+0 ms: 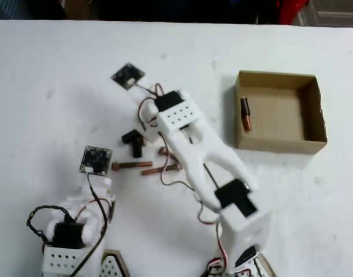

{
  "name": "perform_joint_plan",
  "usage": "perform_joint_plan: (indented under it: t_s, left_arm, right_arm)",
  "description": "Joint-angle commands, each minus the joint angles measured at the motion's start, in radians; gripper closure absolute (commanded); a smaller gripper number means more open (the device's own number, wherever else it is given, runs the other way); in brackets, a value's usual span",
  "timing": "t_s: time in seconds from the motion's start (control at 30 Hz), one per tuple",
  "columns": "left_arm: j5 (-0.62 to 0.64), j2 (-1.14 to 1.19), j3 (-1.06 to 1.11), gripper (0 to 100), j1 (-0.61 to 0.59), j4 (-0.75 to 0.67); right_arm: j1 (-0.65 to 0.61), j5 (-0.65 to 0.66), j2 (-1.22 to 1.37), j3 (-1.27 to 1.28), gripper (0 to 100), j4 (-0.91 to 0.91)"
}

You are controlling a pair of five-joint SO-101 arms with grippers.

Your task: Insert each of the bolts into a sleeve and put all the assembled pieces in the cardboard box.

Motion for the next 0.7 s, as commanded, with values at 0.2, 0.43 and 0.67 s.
perform_joint_plan:
  t_s: [0.2, 0.43, 0.67]
  left_arm:
    - [-0.011, -0.008, -0.003, 98, -0.004, -0.026]
    - [-0.011, -0.008, -0.003, 98, -0.004, -0.026]
    - [-0.011, -0.008, -0.003, 98, -0.004, -0.026]
  right_arm:
    - [0.067, 0.008, -0.398, -0.021, 98.2, 0.203]
    - [0.090, 0.008, -0.694, -0.018, 98.2, 0.351]
    - [0.090, 0.000, -0.932, 0.044, 98.2, 0.450]
